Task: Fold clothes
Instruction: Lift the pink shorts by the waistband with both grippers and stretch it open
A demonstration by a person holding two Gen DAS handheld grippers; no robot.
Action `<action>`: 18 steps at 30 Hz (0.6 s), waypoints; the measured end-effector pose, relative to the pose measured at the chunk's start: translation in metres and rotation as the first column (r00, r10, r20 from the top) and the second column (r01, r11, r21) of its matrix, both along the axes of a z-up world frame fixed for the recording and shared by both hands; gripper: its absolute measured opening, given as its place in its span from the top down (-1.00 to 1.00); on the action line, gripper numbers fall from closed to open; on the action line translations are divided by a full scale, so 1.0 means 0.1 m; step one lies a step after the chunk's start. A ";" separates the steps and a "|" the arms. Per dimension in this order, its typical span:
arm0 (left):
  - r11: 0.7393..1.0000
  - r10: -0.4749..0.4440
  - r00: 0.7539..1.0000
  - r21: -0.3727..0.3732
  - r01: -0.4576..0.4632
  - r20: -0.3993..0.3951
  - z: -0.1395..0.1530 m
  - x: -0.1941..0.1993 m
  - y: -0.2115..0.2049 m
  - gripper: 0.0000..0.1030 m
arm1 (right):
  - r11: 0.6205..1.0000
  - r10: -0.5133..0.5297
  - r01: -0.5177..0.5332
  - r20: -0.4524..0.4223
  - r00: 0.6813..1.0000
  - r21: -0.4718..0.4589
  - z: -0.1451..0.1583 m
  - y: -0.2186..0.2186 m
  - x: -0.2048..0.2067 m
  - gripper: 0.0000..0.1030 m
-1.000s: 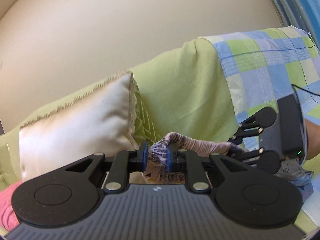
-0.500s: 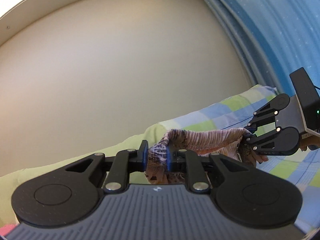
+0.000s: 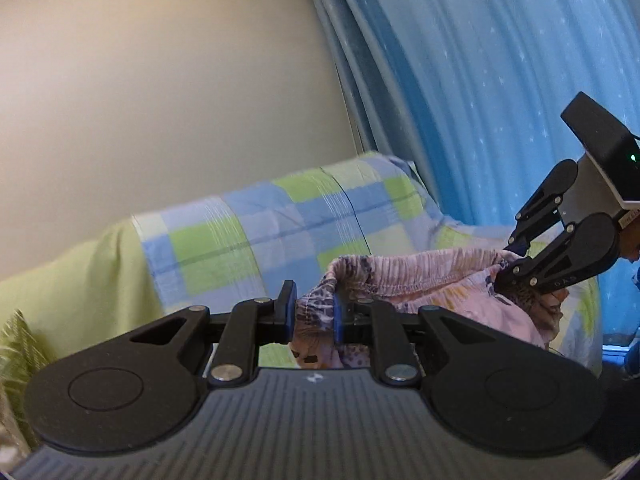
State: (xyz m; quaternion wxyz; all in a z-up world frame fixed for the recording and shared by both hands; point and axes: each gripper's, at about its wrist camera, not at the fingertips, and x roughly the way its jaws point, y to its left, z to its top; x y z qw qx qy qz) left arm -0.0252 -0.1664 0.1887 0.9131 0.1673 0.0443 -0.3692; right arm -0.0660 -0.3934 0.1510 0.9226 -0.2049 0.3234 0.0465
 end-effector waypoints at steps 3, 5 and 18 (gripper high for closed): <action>0.996 -0.010 0.992 0.082 0.021 -0.127 -0.61 0.49 -0.56 0.71 | 0.998 -0.039 0.048 -0.159 0.987 0.052 -0.53 -0.48 0.50 0.22; 0.991 -0.007 0.974 0.126 0.036 -0.227 -1.08 0.92 -0.82 0.71 | 0.987 -0.119 0.136 -0.175 0.977 0.088 -0.87 -0.89 0.58 0.22; 0.972 -0.023 0.943 0.212 0.098 -0.331 -2.14 1.71 -1.09 0.71 | 0.912 -0.242 0.255 -0.080 0.967 0.320 -1.59 -1.74 0.16 -0.02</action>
